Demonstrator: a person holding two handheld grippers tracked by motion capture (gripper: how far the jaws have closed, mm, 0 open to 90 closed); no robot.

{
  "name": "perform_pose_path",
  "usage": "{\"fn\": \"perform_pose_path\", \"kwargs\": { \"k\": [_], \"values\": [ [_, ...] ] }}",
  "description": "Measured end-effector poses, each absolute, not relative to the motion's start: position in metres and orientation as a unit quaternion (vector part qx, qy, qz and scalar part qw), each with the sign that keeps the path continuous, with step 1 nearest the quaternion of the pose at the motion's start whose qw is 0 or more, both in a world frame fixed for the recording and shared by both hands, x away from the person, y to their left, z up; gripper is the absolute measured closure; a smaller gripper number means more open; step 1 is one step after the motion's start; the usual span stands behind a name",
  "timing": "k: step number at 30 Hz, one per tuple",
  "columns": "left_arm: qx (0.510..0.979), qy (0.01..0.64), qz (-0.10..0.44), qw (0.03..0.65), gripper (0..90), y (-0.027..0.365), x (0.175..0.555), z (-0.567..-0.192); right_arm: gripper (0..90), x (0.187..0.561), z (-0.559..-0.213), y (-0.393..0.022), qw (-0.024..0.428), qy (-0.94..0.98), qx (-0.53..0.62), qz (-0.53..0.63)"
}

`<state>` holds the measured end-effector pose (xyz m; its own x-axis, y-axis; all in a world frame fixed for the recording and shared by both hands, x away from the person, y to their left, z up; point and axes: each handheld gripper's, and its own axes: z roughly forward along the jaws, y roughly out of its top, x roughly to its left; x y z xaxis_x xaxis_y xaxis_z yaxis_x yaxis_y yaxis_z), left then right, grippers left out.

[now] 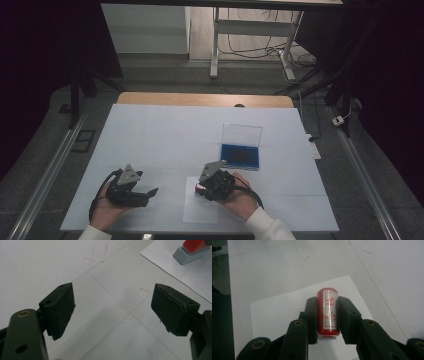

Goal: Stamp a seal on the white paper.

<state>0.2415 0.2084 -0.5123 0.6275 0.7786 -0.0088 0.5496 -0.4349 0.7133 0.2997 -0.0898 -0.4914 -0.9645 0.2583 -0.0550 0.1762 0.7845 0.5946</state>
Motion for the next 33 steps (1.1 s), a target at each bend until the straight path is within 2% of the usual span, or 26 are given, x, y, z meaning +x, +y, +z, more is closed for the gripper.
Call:
{"fn": "perform_pose_path", "kwargs": {
  "k": [15, 33],
  "values": [
    [0.830, 0.401, 0.162, 0.352, 19.8, 0.2082, 0.2407, -0.5117, 70.2, 0.2968, -0.4907, -0.0801, 0.081, 0.955, 0.113, 0.263],
    [0.831, 0.403, 0.164, 0.347, 19.9, 0.2095, 0.2410, -0.5118, 70.2, 0.2972, -0.4927, -0.0814, 0.076, 0.952, 0.121, 0.271]
  ]
}}
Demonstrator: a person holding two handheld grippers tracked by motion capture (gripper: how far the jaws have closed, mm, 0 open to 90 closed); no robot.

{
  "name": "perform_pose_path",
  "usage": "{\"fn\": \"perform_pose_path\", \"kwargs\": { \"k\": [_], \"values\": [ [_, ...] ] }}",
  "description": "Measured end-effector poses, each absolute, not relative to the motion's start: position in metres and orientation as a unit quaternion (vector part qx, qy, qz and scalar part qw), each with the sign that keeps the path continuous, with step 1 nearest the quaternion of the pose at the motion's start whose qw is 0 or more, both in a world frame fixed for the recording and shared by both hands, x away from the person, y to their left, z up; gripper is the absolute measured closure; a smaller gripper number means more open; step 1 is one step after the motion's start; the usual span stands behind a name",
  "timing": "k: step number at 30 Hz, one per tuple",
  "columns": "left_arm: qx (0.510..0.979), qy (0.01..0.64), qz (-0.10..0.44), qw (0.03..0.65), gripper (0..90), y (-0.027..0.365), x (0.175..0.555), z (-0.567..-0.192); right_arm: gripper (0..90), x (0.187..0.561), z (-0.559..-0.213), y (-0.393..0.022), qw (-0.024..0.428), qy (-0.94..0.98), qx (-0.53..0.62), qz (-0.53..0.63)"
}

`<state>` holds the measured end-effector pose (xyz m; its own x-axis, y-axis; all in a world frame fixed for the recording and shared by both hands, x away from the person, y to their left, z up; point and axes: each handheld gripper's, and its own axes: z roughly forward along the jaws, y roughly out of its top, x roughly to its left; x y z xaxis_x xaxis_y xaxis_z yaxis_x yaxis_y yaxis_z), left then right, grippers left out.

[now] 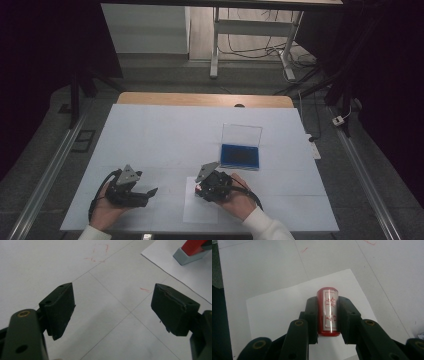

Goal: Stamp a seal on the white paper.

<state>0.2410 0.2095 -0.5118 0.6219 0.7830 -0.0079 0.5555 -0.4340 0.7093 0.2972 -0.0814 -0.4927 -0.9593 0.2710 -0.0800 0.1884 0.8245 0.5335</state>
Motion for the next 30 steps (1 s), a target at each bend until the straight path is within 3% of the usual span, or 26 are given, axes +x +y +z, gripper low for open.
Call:
{"fn": "perform_pose_path", "kwargs": {
  "k": [30],
  "values": [
    [0.829, 0.404, 0.159, 0.351, 19.4, 0.2106, 0.2417, -0.5125, 69.7, 0.2947, -0.4921, -0.0810, 0.087, 0.951, 0.108, 0.275]
  ]
}}
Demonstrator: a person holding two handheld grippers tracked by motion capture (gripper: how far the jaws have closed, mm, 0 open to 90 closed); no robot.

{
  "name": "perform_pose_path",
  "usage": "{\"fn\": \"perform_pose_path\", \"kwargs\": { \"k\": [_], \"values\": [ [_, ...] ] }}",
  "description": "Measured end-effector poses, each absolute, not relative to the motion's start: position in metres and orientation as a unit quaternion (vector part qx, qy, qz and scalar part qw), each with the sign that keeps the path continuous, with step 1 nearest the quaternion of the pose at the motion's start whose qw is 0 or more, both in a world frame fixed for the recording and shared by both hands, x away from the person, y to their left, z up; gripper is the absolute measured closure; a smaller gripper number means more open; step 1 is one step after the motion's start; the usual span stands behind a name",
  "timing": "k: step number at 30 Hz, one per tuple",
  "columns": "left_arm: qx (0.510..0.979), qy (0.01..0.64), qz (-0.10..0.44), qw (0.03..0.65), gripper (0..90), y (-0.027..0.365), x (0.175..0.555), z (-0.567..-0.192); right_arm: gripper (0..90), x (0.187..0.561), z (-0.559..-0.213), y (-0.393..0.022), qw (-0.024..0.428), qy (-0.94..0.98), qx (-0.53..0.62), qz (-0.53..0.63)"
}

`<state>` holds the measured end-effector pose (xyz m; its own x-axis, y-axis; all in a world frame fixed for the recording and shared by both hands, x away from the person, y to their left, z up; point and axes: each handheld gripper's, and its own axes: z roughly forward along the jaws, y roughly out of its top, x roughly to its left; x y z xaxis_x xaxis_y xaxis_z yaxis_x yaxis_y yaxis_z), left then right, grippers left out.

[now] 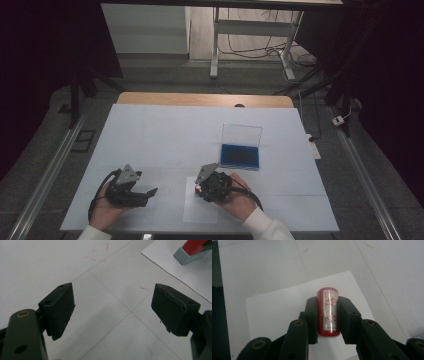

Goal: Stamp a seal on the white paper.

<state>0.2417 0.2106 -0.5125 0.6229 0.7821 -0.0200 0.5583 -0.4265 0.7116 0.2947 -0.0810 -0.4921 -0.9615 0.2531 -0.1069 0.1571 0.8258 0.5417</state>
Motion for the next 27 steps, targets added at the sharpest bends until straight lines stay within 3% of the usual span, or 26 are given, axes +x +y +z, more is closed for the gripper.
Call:
{"fn": "perform_pose_path", "kwargs": {
  "k": [27],
  "values": [
    [0.829, 0.405, 0.158, 0.352, 19.4, 0.213, 0.242, -0.513, 69.2, 0.301, -0.462, -0.106, 0.081, 0.926, 0.142, 0.341]
  ]
}}
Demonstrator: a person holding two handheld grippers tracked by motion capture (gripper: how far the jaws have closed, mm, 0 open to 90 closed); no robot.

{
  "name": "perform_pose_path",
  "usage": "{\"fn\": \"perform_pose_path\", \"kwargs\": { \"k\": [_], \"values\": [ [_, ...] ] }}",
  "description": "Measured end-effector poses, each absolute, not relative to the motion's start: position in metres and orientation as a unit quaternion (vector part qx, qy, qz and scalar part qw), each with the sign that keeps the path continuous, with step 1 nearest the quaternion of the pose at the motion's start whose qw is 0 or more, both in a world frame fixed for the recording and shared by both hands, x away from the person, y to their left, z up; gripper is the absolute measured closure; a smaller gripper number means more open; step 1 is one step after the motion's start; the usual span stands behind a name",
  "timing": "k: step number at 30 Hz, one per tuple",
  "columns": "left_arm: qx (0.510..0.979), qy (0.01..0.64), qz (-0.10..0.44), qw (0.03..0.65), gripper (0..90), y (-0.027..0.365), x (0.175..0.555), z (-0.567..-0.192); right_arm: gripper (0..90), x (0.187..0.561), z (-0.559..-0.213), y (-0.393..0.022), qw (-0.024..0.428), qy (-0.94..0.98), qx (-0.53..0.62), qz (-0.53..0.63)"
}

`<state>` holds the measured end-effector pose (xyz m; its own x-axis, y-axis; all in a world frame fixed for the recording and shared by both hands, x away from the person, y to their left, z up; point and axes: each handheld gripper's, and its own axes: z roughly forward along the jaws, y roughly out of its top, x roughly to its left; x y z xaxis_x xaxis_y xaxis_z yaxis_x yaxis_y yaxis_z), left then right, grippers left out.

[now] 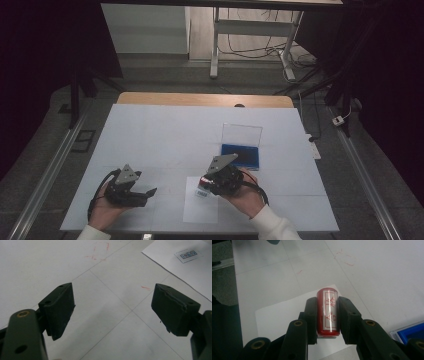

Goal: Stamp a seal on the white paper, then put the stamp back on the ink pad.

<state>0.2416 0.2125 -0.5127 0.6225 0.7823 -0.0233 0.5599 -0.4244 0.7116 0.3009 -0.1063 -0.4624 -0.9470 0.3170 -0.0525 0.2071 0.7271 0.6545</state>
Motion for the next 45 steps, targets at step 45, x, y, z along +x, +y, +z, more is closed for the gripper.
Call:
{"fn": "perform_pose_path", "kwargs": {
  "k": [45],
  "values": [
    [0.835, 0.400, 0.158, 0.343, 19.4, 0.211, 0.244, -0.515, 69.2, 0.365, -0.433, -0.194, 0.134, 0.870, 0.266, 0.392]
  ]
}}
